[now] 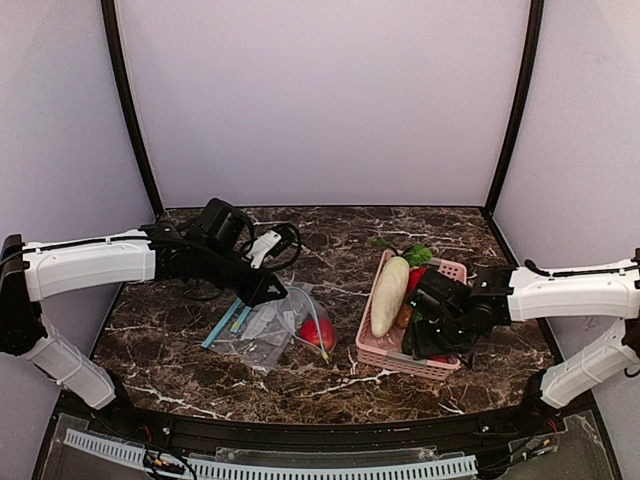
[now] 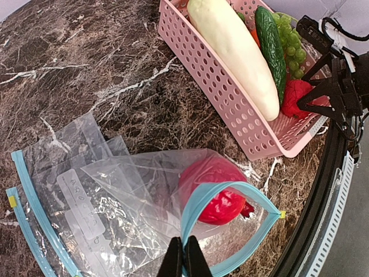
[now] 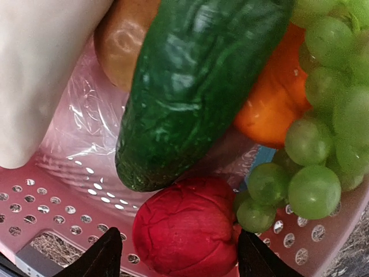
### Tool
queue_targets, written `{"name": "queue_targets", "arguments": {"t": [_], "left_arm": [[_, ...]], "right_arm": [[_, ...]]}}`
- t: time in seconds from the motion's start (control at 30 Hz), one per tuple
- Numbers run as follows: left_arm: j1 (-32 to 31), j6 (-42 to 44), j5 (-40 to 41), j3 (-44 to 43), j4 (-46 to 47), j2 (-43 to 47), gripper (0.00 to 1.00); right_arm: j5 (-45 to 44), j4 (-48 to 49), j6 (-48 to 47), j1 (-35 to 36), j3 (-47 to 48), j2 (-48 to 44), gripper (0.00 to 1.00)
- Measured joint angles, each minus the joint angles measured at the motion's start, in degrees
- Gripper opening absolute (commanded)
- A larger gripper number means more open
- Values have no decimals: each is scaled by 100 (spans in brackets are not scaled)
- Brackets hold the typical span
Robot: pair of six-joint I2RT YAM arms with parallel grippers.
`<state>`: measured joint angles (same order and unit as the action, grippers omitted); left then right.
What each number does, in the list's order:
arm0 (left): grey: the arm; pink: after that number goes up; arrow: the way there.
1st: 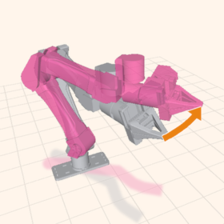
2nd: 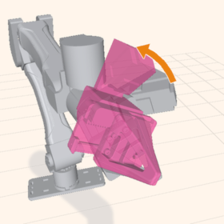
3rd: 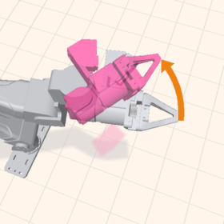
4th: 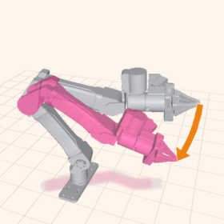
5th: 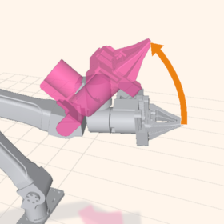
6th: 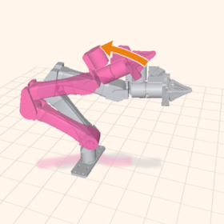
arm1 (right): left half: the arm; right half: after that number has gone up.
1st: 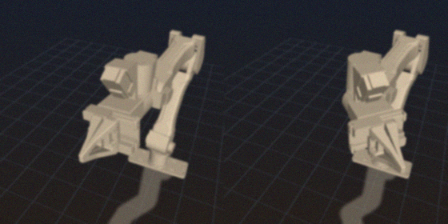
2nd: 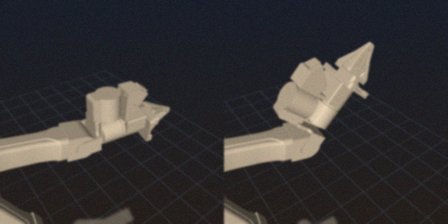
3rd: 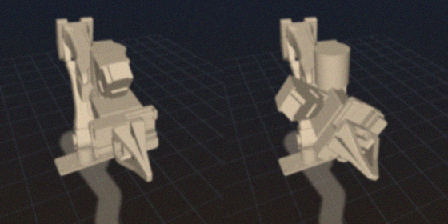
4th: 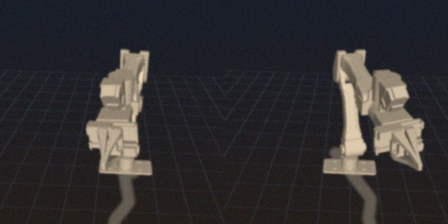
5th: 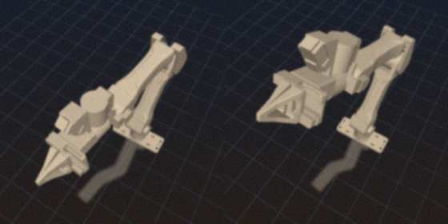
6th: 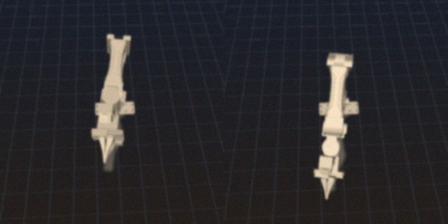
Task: Place the food in the zip-top bag and seal the zipper
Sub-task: Adjust the fake fruit in the bin.
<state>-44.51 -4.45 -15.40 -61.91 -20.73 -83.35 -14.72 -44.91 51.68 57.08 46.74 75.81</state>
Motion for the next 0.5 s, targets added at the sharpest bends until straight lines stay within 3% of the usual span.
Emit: {"name": "queue_targets", "arguments": {"t": [0.4,0.5], "left_arm": [[0,26,2,0,-7,0,1],[0,37,2,0,-20,0,1]], "right_arm": [[452,990,-321,-13,365,603,60],[444,1062,-369,-11,468,721,63]]}}
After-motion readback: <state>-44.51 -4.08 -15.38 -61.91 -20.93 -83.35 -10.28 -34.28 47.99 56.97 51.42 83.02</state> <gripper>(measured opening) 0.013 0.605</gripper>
